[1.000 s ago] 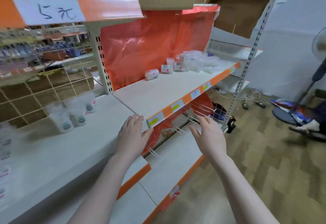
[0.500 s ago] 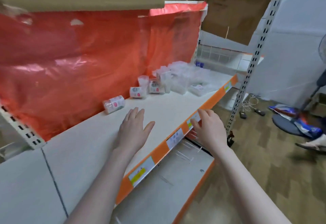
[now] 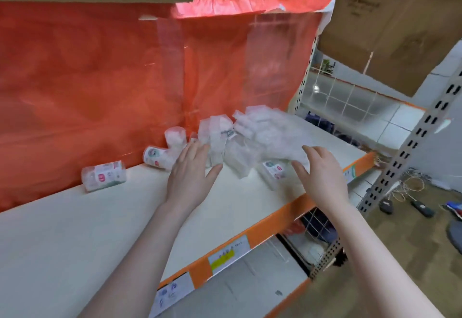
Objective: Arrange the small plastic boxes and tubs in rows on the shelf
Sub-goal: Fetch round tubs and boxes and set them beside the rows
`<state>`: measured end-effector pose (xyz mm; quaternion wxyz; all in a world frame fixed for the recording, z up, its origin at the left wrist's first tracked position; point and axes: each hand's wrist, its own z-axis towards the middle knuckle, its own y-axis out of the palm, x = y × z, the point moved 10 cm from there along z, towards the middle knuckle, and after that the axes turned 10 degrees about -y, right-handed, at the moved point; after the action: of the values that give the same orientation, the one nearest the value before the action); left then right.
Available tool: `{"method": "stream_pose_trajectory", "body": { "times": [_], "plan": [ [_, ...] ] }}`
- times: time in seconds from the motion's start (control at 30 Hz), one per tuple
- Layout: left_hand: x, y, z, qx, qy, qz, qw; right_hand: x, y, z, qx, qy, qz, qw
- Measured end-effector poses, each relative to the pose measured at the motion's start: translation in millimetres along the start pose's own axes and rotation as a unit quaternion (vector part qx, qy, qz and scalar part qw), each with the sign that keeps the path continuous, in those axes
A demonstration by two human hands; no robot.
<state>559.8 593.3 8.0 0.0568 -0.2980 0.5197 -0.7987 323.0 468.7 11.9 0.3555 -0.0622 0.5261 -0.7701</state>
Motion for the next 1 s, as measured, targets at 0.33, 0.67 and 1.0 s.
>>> {"method": "stream_pose_trajectory", "body": {
  "times": [0.33,0.67,1.0],
  "plan": [
    [63,55,22,-0.007,-0.057,0.037,0.998,47,37,57,-0.111,-0.132,0.054,0.984],
    [64,90,32,-0.054,-0.047,0.083,0.994,62,54,73,-0.142,-0.132,0.087,0.977],
    [65,89,20,-0.040,-0.047,0.006,0.998,15,55,76,-0.153,-0.303,0.086,0.937]
  ]
}}
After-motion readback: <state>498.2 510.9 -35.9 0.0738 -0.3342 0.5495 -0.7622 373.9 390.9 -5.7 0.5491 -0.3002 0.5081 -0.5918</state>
